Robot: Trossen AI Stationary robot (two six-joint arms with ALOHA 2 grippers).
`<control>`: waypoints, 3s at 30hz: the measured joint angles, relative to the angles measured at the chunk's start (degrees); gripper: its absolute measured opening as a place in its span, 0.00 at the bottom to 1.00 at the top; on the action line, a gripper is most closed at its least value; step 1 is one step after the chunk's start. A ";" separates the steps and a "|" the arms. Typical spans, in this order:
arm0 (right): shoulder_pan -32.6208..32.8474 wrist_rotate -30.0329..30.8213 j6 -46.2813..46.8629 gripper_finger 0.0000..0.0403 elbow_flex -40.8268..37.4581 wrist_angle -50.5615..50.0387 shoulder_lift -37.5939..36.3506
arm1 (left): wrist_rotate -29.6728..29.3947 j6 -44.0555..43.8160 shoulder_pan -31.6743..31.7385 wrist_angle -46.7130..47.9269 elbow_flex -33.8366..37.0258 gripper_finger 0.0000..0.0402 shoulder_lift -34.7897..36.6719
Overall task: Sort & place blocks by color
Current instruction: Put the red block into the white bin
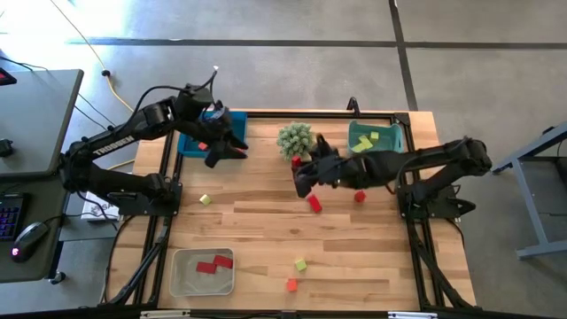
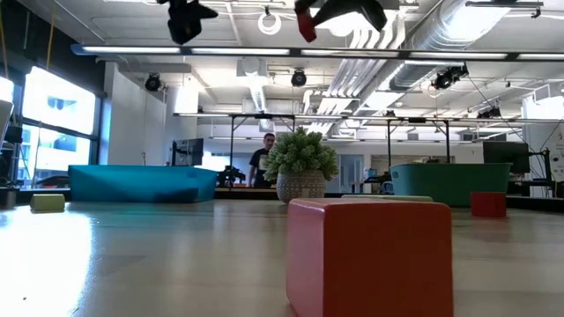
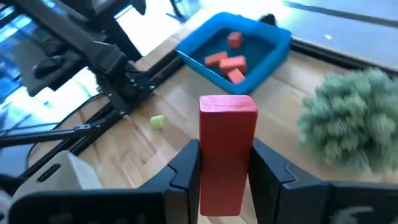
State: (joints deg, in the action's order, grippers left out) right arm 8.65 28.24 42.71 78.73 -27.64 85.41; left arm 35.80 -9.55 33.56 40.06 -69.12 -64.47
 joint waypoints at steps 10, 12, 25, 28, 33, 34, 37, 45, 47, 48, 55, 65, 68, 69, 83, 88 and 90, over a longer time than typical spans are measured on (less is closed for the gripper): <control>-5.88 -10.40 -15.86 0.19 7.41 3.49 0.00 | -0.95 -7.34 -4.88 -13.43 0.00 0.47 0.00; -6.67 -11.72 -17.92 0.19 8.71 4.72 0.00 | -1.04 -8.03 -5.60 -15.02 0.00 0.47 0.00; -9.43 -22.78 -22.79 0.19 11.55 15.22 0.00 | -7.83 -8.05 -7.91 -23.80 0.00 0.47 -0.04; -9.43 -22.75 -22.84 0.19 11.50 15.23 0.00 | -7.97 -8.51 -7.97 -25.99 -0.03 0.47 -0.54; -9.43 -22.79 -22.84 0.19 11.46 15.04 0.00 | -7.87 -11.50 -8.25 -29.47 -0.04 0.47 -3.37; -9.43 -22.79 -22.82 0.19 11.46 15.04 0.00 | -7.87 -11.51 -8.44 -30.17 -0.04 0.47 -4.07; -9.40 -22.78 -22.77 0.19 11.46 14.71 0.00 | -7.69 -11.52 -9.05 -32.28 -0.04 0.47 -6.07; -9.40 -22.66 -22.22 0.19 11.42 13.00 -0.22 | -6.91 -11.28 -9.74 -35.46 -0.04 0.47 -8.16; -9.40 -22.61 -22.20 0.19 11.42 12.96 -0.26 | -6.94 -11.26 -9.74 -36.32 -0.02 0.47 -8.22; -9.40 -22.46 -22.18 0.19 11.42 12.86 -0.26 | -7.06 -11.01 -9.74 -36.46 -0.02 0.47 -8.24; -9.36 -22.55 -22.16 0.19 11.42 12.22 0.03 | -4.54 -8.19 -9.15 -34.92 -0.02 0.47 -7.78; -9.73 -22.51 -21.13 0.19 11.31 11.78 0.19 | -2.15 -7.40 -9.57 -36.81 -0.02 0.47 -7.69; -9.74 -22.47 -20.51 0.19 11.31 12.20 0.15 | -2.56 -7.40 -9.57 -36.90 -0.02 0.47 -7.67; -9.78 -22.33 -19.92 0.19 11.31 12.26 0.15 | -3.00 -7.40 -9.57 -36.90 -0.02 0.47 -7.67; -9.80 -17.76 -14.42 0.19 11.31 14.22 0.11 | -4.72 -8.21 -9.68 -36.94 -0.02 0.47 -8.02; -9.75 -17.90 -14.20 0.19 11.31 14.01 0.38 | -4.80 -8.25 -9.68 -36.96 -0.02 0.47 -8.02; -9.75 -17.91 -14.15 0.19 11.31 13.97 0.69 | -4.78 -8.25 -9.49 -36.88 -0.02 0.47 -8.02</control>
State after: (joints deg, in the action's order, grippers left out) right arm -1.10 10.33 28.57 90.04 -13.67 86.10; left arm 31.02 -17.80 24.07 3.18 -69.14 -72.49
